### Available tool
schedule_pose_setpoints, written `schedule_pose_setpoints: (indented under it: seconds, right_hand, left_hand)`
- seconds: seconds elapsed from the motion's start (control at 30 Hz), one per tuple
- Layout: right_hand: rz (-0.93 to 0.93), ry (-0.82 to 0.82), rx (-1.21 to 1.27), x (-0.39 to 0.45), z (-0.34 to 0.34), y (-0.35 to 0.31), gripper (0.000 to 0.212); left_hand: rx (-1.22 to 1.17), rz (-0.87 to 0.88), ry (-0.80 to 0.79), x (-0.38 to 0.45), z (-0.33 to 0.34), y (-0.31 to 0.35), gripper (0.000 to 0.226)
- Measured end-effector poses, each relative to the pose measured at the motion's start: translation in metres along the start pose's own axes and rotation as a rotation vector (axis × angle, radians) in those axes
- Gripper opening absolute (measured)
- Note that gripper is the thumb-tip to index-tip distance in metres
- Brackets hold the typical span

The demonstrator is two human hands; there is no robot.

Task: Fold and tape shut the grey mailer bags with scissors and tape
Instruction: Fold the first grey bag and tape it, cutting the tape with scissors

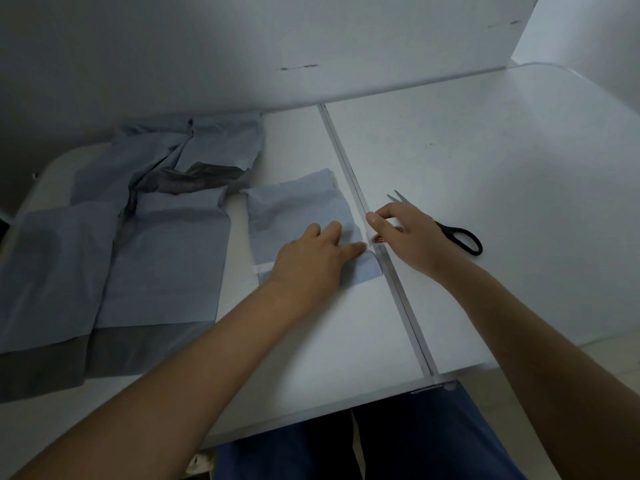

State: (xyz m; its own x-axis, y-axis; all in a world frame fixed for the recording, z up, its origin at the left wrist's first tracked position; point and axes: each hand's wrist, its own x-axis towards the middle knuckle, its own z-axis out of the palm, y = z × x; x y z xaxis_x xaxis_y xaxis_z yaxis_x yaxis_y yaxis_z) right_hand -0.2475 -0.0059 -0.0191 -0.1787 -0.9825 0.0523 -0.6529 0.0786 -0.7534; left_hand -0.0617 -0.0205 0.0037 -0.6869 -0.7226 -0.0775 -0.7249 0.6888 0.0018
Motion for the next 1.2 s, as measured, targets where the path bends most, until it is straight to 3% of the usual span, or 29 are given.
schedule_pose_setpoints:
  seconds: [0.17,0.3,0.47,0.53,0.63,0.8,1.0,1.2]
  right_hand:
    - [-0.008,0.014,0.121,-0.002,0.000,-0.003,0.023]
    - [-0.043,0.100,0.079,-0.009,0.004,-0.009,0.025]
    - [-0.155,0.099,0.045,-0.010,0.002,-0.011,0.031]
    - [-0.178,0.212,-0.079,-0.010,-0.008,-0.007,0.021]
    - [0.006,0.303,-0.327,-0.015,-0.028,0.006,0.022]
    - [0.299,0.048,-0.556,-0.035,-0.053,0.018,0.024]
    - [0.378,-0.082,-0.678,-0.040,-0.063,0.000,0.017]
    - [0.465,-0.098,-0.464,-0.043,-0.076,-0.009,0.027]
  left_hand:
    - [-0.483,-0.004,-0.027,0.038,-0.028,-0.020,0.046]
    - [-0.844,0.027,-0.309,0.059,-0.036,-0.021,0.033]
    - [-0.930,0.042,-0.454,0.074,-0.033,-0.025,0.019]
    - [-0.970,0.030,-0.511,0.075,-0.035,-0.027,0.018]
    - [-0.974,-0.010,-0.519,0.075,-0.038,-0.029,0.021]
    - [-1.094,-0.092,-0.517,0.073,-0.035,-0.031,0.022]
    - [-1.200,-0.211,-0.444,0.068,-0.038,-0.027,0.012]
    - [-1.331,-0.232,-0.400,0.062,-0.034,-0.029,0.011]
